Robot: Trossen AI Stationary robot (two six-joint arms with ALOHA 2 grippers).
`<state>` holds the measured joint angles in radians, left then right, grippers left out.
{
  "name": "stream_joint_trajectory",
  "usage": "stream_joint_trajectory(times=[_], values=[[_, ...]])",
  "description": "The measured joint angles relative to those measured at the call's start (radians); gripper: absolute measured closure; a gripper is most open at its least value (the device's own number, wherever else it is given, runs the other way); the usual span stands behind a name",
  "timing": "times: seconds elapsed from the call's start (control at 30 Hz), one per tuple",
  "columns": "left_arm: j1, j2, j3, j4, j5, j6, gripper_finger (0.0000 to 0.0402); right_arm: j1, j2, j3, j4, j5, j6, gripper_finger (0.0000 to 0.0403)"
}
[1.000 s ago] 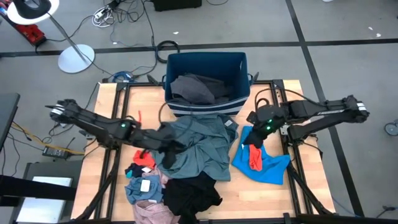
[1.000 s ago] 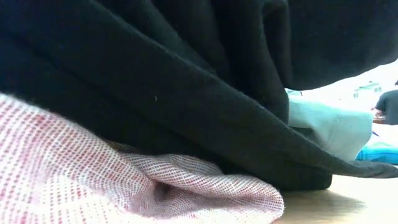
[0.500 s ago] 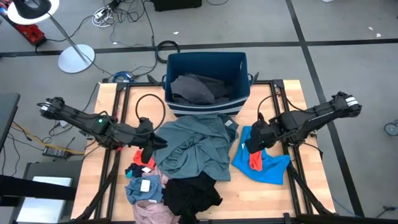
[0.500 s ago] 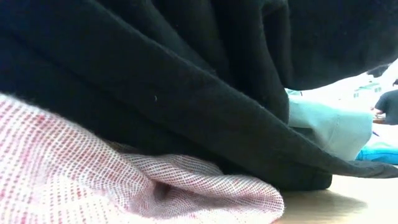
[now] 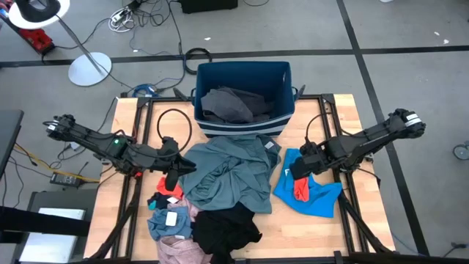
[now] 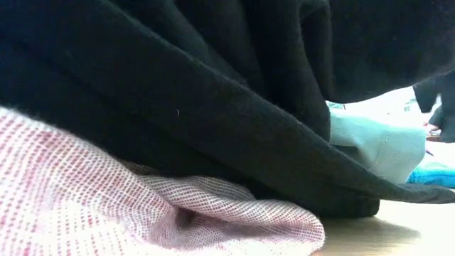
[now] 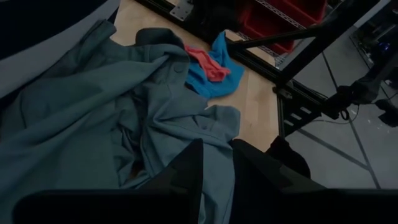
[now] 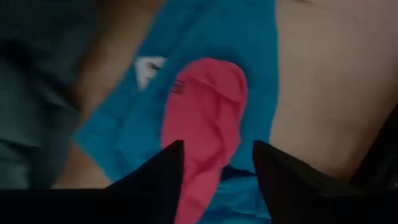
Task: Sort clothes
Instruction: Put the orange sock into the blue bin
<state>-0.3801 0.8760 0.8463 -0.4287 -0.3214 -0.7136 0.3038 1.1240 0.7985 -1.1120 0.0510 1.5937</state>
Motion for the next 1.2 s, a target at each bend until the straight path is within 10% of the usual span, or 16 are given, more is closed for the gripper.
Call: stream_joint_trajectory(times=[0.43, 0.77, 1.2], values=[[0.0, 0.001, 0.0, -0.011, -0.033, 0.053, 0.031, -0.014, 0.003, -0.189, 0.274, -0.048, -0.005, 0.0177], [0.0, 0.001, 0.0, -0.018, -0.077, 0.055, 0.0309, -0.017, 0.001, -0.211, 0.291, -0.117, -0.033, 0.0355], [0.0, 0.001, 0.0, -0.015, -0.119, 0.13, 0.031, -0.01, -0.001, 0.205, -0.185, -0.034, -0.13, 0.04]])
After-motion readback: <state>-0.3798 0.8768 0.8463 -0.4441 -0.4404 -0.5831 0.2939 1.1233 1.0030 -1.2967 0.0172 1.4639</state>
